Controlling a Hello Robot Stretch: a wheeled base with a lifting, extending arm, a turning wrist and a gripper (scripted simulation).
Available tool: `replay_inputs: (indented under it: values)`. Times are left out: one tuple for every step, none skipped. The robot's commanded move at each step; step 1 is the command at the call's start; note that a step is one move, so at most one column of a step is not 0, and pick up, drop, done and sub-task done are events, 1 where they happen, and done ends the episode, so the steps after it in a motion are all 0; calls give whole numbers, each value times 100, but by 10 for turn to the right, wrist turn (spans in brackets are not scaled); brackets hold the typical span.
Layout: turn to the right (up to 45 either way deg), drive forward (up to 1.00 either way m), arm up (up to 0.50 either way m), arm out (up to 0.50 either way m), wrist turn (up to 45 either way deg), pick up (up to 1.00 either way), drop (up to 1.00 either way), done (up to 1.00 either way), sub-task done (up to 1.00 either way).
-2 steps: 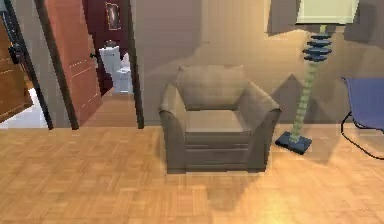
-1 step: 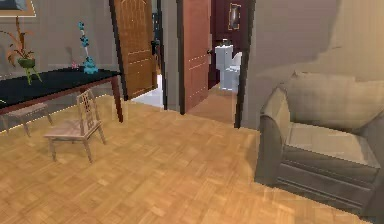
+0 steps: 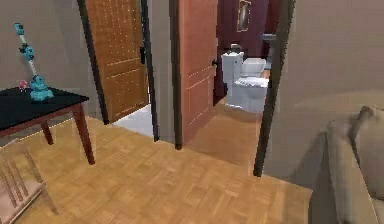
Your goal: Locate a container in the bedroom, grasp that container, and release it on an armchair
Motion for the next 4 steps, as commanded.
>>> replay_inputs:
  values:
    - [0,55,0,0,0,0,0,0,0]
    - [120,0,0,0,0,0,0,0,0]
    - [0,100,0,0,0,0,0,0,0]
    - [90,0,0,0,0,0,0,0,0]
